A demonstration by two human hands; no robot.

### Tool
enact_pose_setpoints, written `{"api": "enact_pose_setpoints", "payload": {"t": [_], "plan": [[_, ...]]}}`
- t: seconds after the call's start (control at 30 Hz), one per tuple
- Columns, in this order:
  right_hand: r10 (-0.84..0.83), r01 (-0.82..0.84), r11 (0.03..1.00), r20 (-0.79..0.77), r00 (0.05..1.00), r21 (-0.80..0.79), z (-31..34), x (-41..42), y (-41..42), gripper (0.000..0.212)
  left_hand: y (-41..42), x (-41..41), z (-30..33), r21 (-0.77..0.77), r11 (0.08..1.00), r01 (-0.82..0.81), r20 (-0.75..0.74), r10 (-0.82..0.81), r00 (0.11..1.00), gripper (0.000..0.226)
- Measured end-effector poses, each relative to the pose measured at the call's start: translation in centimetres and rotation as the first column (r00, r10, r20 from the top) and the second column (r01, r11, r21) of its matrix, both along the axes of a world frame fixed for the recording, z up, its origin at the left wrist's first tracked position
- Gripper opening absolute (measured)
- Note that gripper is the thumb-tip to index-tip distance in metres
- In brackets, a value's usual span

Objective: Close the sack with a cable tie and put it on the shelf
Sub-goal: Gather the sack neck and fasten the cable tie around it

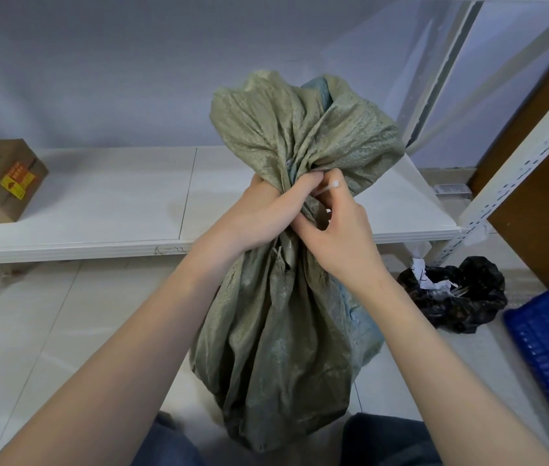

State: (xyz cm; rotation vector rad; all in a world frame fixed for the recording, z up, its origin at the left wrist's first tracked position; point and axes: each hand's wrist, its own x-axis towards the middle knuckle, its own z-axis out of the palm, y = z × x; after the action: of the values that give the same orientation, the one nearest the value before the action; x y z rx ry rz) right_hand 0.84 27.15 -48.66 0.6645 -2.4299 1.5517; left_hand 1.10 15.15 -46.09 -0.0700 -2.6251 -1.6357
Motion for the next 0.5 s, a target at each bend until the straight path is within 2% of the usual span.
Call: {"api": "enact_pose_setpoints", "payload": {"t": [0.17,0.27,0.33,0.4,0.5], "plan": [[-0.056,0.056,0.998,-0.054,0.997,-0.004,-0.2,-0.7,0.5,0.028,-0.7,0.5,0.9,-0.260,0.966,-0.003,0.022,0.009,1.000,0.049],[-0.090,0.089,0.996,-0.067,0.994,-0.016,-0.6,-1.2,0.8,0.024,-1.7,0.5,1.8,-0.321,0.947,0.019,-0.002,-0.021,1.000,0.056],[-0.113,0.112,0.994,-0.069,0.991,-0.019,-0.7,-1.6,0.9,0.024,-2.4,0.6,2.5,-0.281,0.957,0.071,0.088,-0.048,0.995,0.063],[-0.113,0.111,0.994,-0.059,0.992,-0.022,-0.9,-1.8,0.8,0.022,-3.0,0.8,2.9,-0.264,0.952,0.152,0.186,-0.104,0.977,0.054],[-0.113,0.112,0.994,-0.057,0.992,-0.016,-1.0,-1.7,0.7,0.018,-3.8,0.6,2.9,-0.416,0.897,0.151,0.147,-0.097,0.984,0.029]]}}
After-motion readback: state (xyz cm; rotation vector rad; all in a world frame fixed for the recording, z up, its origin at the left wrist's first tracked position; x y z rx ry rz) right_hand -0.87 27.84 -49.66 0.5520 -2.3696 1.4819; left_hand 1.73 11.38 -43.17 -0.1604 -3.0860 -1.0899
